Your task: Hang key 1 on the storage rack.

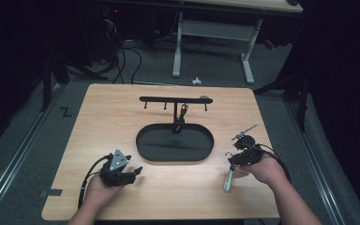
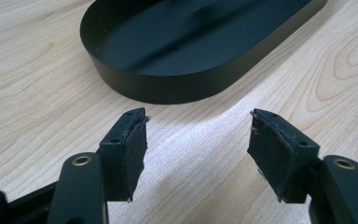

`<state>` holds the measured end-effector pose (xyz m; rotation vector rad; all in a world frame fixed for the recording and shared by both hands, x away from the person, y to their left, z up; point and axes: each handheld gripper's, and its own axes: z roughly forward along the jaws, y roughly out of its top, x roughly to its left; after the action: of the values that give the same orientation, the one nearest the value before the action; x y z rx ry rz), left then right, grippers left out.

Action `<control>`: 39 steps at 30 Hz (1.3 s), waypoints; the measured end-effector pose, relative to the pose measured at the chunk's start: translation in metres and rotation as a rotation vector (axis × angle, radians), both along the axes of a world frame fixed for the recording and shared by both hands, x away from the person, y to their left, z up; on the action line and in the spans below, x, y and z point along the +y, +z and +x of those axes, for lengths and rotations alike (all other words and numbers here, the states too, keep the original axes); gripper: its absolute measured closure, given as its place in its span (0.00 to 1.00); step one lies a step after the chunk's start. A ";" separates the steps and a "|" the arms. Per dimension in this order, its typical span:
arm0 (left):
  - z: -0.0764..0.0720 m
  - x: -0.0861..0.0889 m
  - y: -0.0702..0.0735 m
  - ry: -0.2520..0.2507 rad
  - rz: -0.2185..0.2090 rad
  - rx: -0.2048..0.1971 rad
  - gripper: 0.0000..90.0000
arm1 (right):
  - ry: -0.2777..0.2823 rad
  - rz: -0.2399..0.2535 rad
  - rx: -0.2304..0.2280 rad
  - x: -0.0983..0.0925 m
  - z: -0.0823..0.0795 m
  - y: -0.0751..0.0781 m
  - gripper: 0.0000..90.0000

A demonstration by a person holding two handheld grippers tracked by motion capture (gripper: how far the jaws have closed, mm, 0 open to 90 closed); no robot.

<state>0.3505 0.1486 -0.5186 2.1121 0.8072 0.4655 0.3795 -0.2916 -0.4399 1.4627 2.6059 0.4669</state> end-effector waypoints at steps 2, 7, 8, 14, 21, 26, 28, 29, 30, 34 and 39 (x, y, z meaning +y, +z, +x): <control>0.000 0.000 0.000 -0.001 0.002 0.000 0.41 | 0.006 0.004 -0.014 -0.001 0.000 0.004 0.82; 0.000 -0.001 0.000 -0.004 0.004 0.002 0.41 | -0.007 0.029 -0.037 -0.001 -0.001 0.018 0.82; 0.000 -0.001 0.000 -0.004 0.003 0.002 0.41 | -0.008 0.031 -0.043 -0.001 -0.001 0.020 0.82; 0.000 0.001 0.001 0.004 -0.006 0.001 0.41 | -0.023 0.067 -0.083 -0.004 0.000 0.034 0.82; 0.001 0.001 0.002 0.011 -0.020 -0.008 0.41 | -0.029 0.109 -0.106 -0.001 0.003 0.043 0.82; 0.004 0.000 0.002 0.009 -0.026 -0.012 0.41 | -0.032 0.124 -0.121 0.001 0.007 0.049 0.82; 0.004 0.001 0.002 0.009 -0.026 -0.011 0.41 | -0.041 0.141 -0.134 0.001 0.010 0.054 0.82; 0.004 0.001 0.003 0.009 -0.027 -0.011 0.41 | -0.043 0.145 -0.138 0.002 0.011 0.057 0.96; 0.004 0.001 0.003 0.011 -0.029 -0.012 0.41 | -0.046 0.150 -0.161 0.002 0.011 0.060 0.96; 0.005 0.002 0.003 0.011 -0.030 -0.008 0.41 | -0.028 0.132 -0.167 0.010 0.015 0.067 0.99; 0.004 0.002 0.003 0.009 -0.029 -0.013 0.41 | -0.032 0.115 -0.142 0.014 0.018 0.059 0.99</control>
<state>0.3544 0.1504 -0.5152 2.0770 0.8116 0.4695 0.3978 -0.2773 -0.3814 1.4447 2.4794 0.7009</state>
